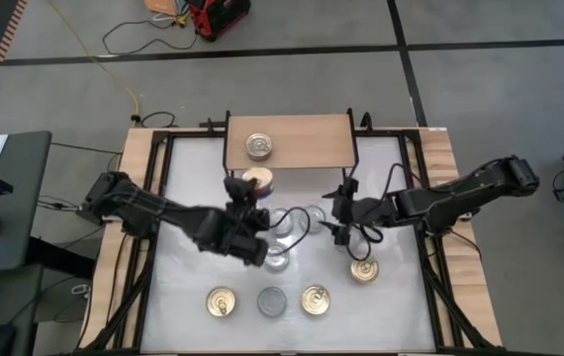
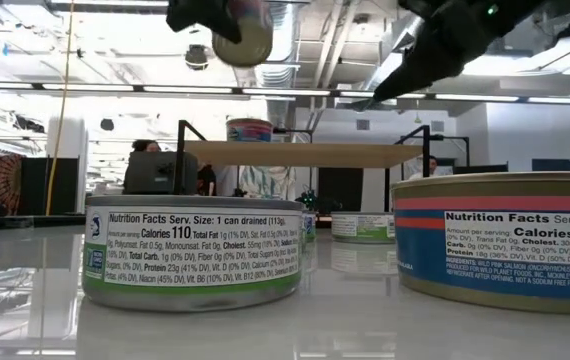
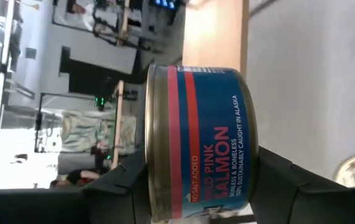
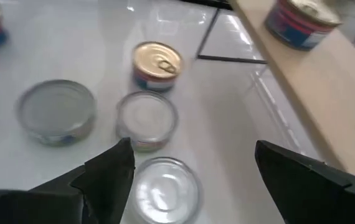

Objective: Stack canned seafood by type on shelf
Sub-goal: Stack the blue tuna can on top of the other blue tuna can on the shelf

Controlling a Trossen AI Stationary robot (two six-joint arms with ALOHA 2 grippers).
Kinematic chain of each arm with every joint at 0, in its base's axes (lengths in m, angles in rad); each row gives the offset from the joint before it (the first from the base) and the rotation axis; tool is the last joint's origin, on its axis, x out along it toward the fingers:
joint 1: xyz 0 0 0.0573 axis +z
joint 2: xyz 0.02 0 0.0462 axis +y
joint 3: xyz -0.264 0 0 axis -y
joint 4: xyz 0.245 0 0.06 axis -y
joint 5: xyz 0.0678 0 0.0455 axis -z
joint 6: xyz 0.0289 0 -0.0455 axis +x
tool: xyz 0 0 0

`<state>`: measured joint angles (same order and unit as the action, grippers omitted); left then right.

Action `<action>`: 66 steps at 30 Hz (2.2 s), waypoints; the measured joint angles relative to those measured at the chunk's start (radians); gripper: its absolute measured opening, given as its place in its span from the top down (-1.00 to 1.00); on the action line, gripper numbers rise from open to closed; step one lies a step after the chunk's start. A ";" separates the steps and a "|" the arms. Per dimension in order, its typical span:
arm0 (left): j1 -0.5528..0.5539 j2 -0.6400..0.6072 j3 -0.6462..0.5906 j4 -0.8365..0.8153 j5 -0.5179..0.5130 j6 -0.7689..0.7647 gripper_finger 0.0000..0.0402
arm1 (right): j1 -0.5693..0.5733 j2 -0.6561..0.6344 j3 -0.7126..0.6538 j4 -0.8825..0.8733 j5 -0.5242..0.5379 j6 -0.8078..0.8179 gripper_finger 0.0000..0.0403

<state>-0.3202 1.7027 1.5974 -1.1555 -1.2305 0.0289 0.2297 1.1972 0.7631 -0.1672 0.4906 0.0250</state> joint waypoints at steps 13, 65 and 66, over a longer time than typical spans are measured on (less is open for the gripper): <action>0.264 -0.052 0.000 0.351 0.277 0.600 0.06 | 0.210 0.050 0.000 0.004 0.320 0.129 -0.79; 0.594 -0.311 -0.506 0.957 0.549 1.041 0.01 | 0.167 0.031 0.000 -0.082 0.454 0.256 -0.79; 0.591 -0.311 -0.506 0.955 0.542 1.038 -0.01 | 0.167 0.031 0.000 -0.080 0.454 0.256 -0.79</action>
<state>0.2704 1.3918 1.0916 -0.2003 -0.6880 1.0673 0.3965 1.2282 0.7631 -0.2473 0.9451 0.2806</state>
